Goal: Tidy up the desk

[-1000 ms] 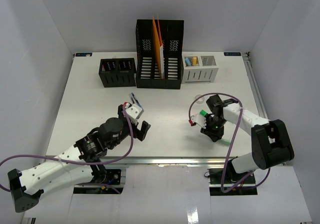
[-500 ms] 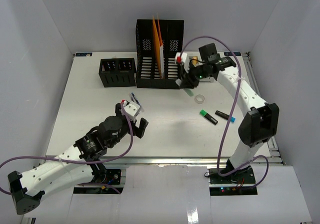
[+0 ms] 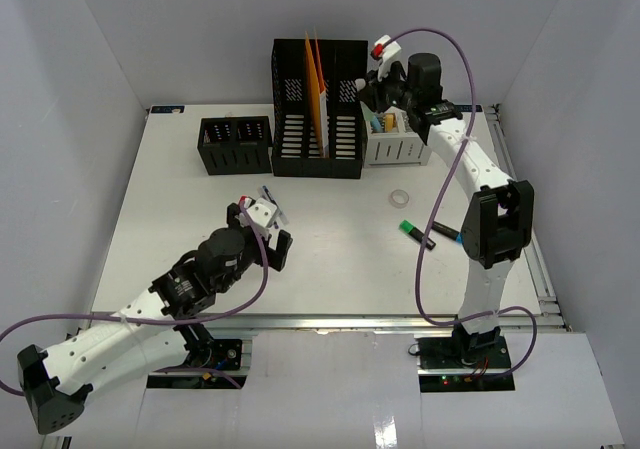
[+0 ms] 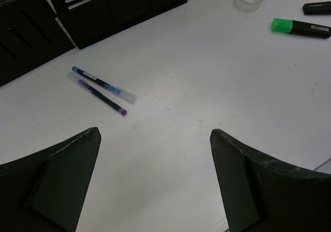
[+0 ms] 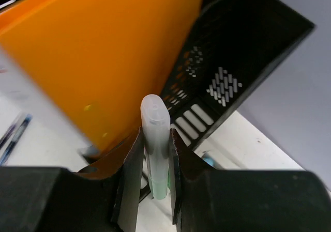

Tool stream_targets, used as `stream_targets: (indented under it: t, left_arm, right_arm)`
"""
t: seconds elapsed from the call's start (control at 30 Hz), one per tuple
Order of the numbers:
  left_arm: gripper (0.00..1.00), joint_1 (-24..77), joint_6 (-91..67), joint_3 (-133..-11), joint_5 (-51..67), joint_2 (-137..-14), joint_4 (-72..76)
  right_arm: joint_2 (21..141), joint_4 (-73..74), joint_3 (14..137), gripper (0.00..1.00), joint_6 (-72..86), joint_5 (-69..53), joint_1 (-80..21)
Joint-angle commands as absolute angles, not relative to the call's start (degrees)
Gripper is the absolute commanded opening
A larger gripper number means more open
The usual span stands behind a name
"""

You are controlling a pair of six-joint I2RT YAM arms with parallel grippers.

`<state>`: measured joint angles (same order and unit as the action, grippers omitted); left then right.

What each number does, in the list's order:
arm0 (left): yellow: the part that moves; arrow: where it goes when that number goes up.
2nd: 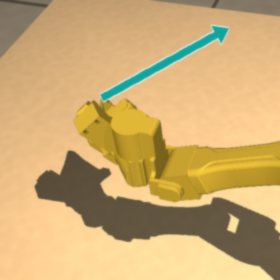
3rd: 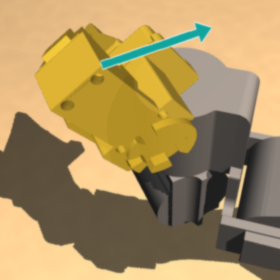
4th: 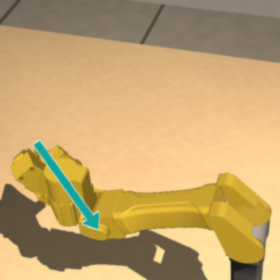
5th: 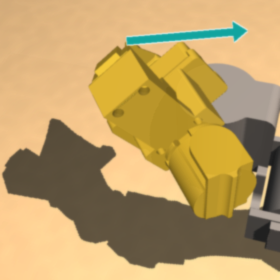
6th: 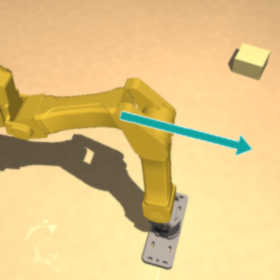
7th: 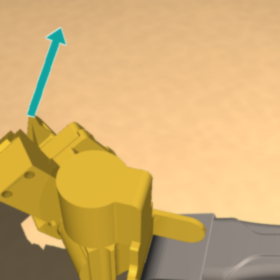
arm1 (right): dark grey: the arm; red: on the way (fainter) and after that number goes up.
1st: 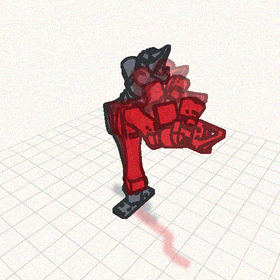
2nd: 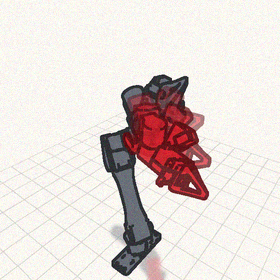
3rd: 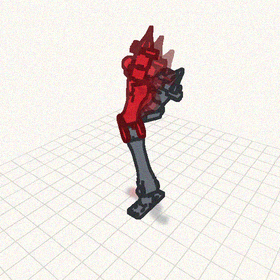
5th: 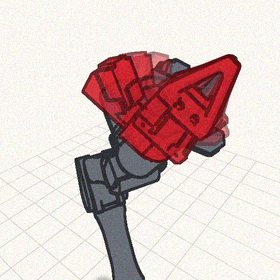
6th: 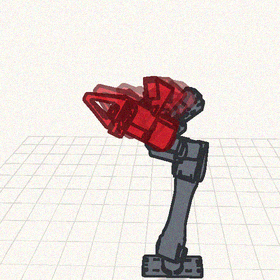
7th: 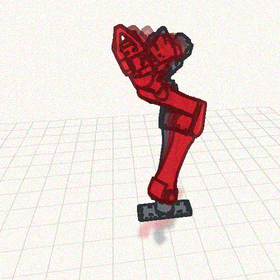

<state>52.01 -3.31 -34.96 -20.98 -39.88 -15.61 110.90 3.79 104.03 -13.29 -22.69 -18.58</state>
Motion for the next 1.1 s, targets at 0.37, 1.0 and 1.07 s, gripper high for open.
stream_targets:
  t: [0.37,1.0,1.07]
  left_arm:
    - [0.98,47.87,-2.9,-34.54,-20.3,-42.93,-14.34]
    - [0.98,46.85,-3.16,-34.8,-18.73,-43.59,-14.59]
    - [0.98,46.85,-3.34,-34.72,-18.46,-43.59,-14.59]
  right_arm:
    - [122.64,-8.79,109.68,0.08,-2.18,-19.48,-10.63]
    - [120.67,-11.69,99.31,0.49,0.27,-26.46,-9.4]
    - [119.1,-11.69,97.48,0.57,0.26,-27.76,-8.88]
